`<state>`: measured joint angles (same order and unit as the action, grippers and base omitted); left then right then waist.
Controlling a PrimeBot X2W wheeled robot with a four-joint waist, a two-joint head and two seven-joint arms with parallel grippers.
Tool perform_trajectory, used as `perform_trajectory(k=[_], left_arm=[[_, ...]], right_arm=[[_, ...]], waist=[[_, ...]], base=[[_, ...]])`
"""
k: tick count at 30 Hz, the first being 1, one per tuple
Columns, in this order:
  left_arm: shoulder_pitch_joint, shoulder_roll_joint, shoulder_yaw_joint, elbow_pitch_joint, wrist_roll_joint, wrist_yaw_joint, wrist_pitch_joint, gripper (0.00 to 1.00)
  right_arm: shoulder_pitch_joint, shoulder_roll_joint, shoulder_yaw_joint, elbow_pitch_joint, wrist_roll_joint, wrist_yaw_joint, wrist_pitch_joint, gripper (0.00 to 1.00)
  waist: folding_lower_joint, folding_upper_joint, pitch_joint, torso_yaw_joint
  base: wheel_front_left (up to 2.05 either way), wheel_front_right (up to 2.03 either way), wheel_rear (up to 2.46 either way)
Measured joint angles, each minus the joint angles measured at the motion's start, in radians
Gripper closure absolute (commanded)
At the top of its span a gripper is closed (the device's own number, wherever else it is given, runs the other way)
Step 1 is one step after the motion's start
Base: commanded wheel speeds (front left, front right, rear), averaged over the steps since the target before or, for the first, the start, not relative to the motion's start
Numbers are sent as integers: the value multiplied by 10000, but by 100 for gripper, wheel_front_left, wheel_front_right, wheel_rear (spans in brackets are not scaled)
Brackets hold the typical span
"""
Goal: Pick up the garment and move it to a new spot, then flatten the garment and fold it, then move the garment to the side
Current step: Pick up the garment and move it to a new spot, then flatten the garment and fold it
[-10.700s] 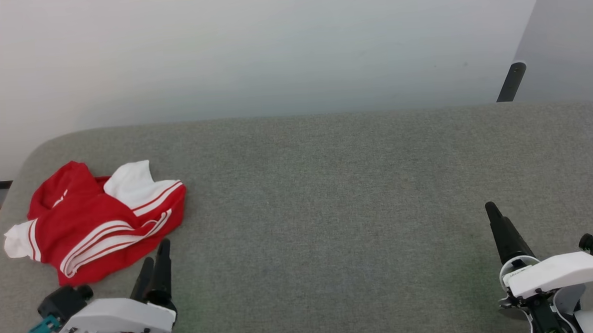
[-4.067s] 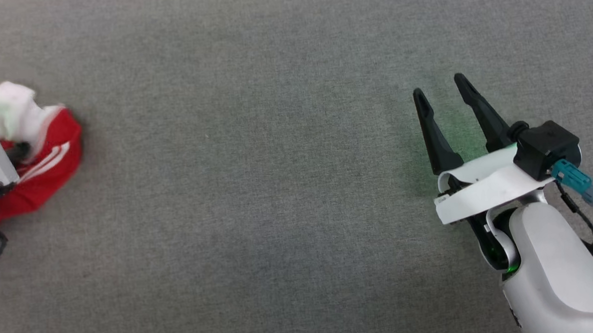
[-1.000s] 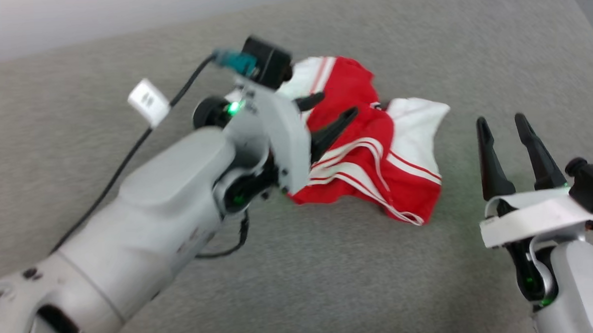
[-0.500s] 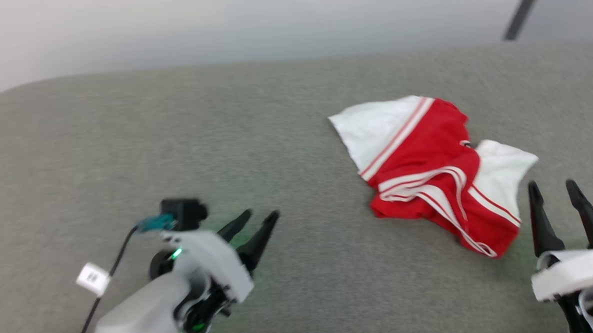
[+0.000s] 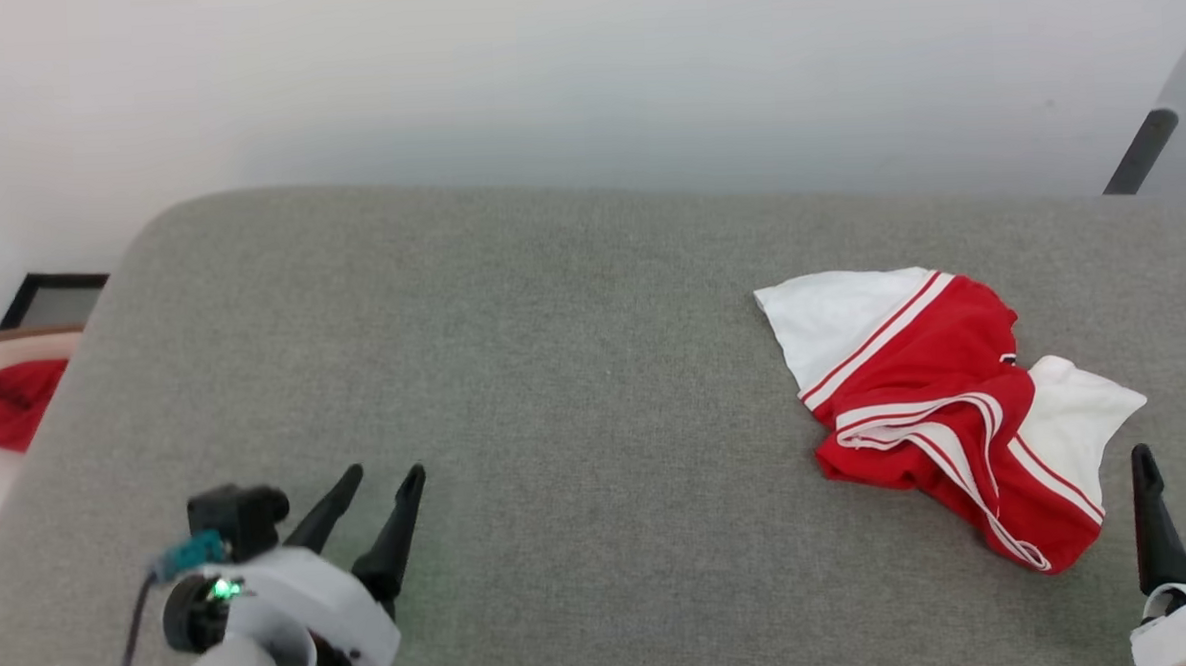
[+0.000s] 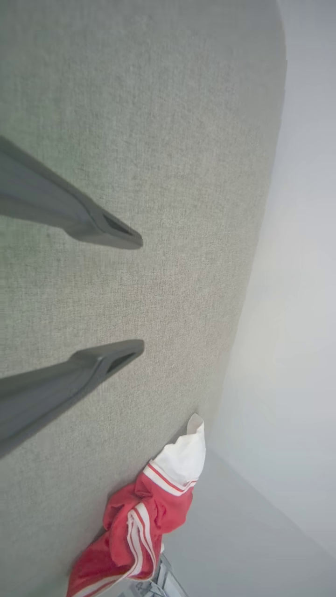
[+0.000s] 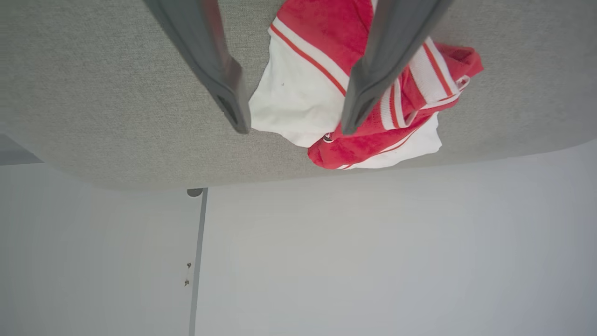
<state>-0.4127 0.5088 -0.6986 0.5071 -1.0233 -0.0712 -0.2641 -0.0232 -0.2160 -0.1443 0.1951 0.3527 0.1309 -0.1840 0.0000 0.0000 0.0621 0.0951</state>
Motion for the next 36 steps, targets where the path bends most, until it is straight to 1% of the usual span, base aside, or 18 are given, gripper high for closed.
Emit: perform_trajectory(k=[3,5,7,10,13,16,20,23,29,36], left_arm=[[880,-167,1406,-819,1825,510,0,0],[1396,-360,2234,-1432,2976,679,-2,0],[1942,-656,2955,-1956,3868,711,0,0],[2452,-951,3839,-2658,5085,642,0,0],[2759,-1329,4558,-3246,5979,514,-2,0],[3112,-1657,5070,-3499,6598,341,-2,0],[3450,-2021,5367,-3336,7177,58,0,0],[3508,-2270,5634,-3296,7380,-96,0,0],[3550,-2558,6000,-3183,7722,-347,0,0],[3548,-2805,6128,-3118,7979,-483,0,0]], right_arm=[[34,23,-71,-286,25,0,102,0],[11,48,-58,-431,67,0,180,0],[-49,42,-29,-564,67,0,232,0],[-134,29,10,-782,79,0,318,0],[-135,35,19,-970,81,0,391,0],[-127,109,17,-1070,178,0,433,0],[-54,192,27,-1032,174,0,430,0],[-34,203,50,-999,132,0,420,0],[-38,221,98,-963,77,0,418,0],[-75,249,169,-965,77,0,420,0]], waist=[[0,0,-132,-95],[0,0,-157,-214],[0,0,-179,-333],[0,0,-219,-468],[0,0,-265,-548],[0,0,-277,-614],[0,0,-234,-672],[0,0,-200,-704],[0,0,-197,-771],[0,0,-161,-817]], base=[[0,0,0],[0,0,0],[0,0,0],[0,0,0],[0,0,0],[0,0,0],[0,0,0],[0,0,0],[0,0,0],[0,0,0]])
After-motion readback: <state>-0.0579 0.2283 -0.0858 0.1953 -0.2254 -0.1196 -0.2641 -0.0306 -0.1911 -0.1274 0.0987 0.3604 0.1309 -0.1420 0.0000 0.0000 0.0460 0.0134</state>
